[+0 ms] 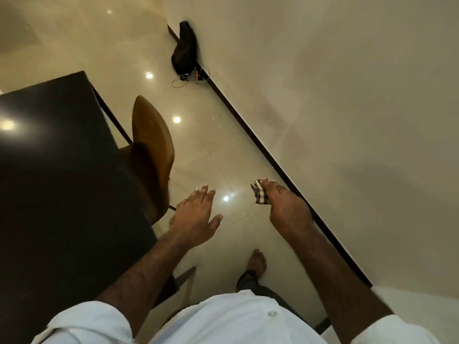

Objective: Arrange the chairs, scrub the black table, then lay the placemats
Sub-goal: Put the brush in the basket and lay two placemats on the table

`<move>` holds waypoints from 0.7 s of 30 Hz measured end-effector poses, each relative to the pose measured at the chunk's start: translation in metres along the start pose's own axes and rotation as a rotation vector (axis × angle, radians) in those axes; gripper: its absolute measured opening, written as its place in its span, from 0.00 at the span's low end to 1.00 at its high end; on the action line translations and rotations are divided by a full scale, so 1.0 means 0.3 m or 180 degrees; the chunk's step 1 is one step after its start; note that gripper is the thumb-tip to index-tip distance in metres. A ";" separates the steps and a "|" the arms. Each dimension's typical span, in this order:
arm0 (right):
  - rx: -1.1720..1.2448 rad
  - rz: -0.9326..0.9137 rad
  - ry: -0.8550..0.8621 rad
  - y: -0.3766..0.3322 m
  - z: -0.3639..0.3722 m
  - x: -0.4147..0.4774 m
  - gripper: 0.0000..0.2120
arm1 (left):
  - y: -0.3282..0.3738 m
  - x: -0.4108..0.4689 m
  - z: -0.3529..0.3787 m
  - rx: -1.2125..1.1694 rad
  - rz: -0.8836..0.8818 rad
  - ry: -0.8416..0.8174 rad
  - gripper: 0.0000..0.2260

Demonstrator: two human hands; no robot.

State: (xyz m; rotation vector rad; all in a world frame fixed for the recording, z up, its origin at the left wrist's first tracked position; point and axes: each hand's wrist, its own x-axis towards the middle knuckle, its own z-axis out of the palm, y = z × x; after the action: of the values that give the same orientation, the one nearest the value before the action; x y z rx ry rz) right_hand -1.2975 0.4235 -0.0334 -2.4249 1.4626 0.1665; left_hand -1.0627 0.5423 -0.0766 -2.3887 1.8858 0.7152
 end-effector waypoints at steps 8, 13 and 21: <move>-0.0037 -0.0494 -0.0358 0.213 -0.138 0.429 0.36 | 0.171 0.402 -0.112 -0.0118 -0.0409 0.0078 0.40; -0.0047 -0.0812 -0.0350 0.175 -0.193 0.726 0.39 | 0.132 0.604 -0.181 -0.0016 -0.0655 0.0112 0.41; -0.0321 -0.1507 0.0232 -0.057 -0.263 1.339 0.41 | -0.152 1.049 -0.398 0.0269 -0.0956 0.0281 0.46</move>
State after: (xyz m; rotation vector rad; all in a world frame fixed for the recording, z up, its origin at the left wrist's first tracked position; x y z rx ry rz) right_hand -1.0965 0.0672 -0.0569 -2.8043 0.8834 0.0462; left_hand -0.9270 0.2314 -0.0946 -2.6047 1.4977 0.5056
